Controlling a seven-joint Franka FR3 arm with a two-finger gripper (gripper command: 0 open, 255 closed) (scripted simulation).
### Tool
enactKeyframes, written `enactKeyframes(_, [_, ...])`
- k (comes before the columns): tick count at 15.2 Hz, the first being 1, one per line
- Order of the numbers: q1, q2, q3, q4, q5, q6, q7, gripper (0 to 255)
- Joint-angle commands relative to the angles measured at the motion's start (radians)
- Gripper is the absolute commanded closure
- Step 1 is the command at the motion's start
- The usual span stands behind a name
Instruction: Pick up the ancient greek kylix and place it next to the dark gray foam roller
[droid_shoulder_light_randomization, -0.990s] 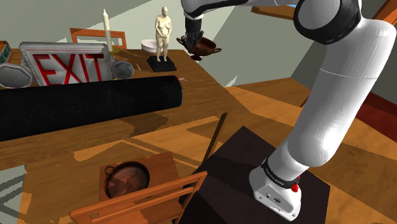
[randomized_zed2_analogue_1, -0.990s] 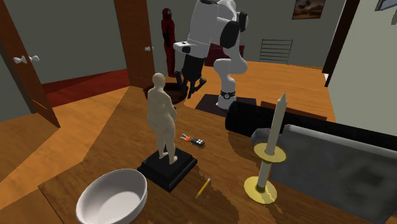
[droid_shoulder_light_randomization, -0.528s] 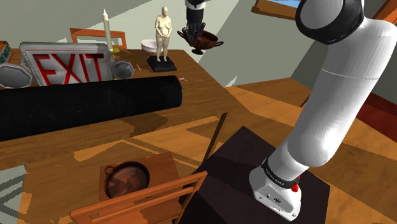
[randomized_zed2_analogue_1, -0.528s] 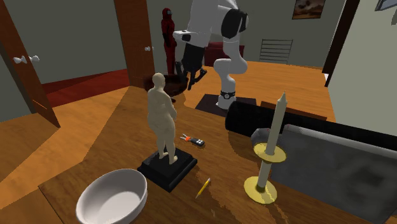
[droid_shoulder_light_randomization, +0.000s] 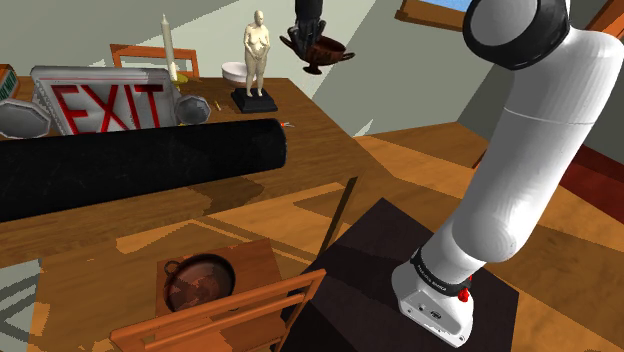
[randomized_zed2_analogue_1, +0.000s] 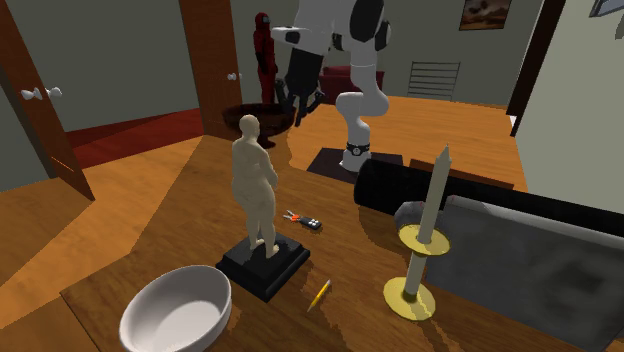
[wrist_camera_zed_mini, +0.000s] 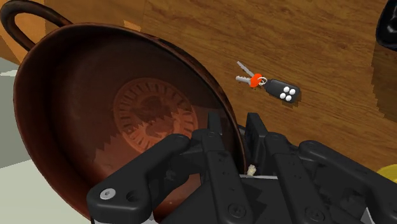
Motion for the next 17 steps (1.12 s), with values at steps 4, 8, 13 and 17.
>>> enactKeyframes(4, [0.056,0.078,0.027,0.133,-0.011,-0.072,0.067,255])
enactKeyframes(8, [0.115,0.181,0.048,0.294,-0.023,-0.147,0.128,255])
enactKeyframes(13, [0.175,0.308,0.058,0.485,-0.034,-0.226,0.175,255])
enactKeyframes(17, [0.17,0.278,0.06,0.383,-0.034,-0.156,0.192,255])
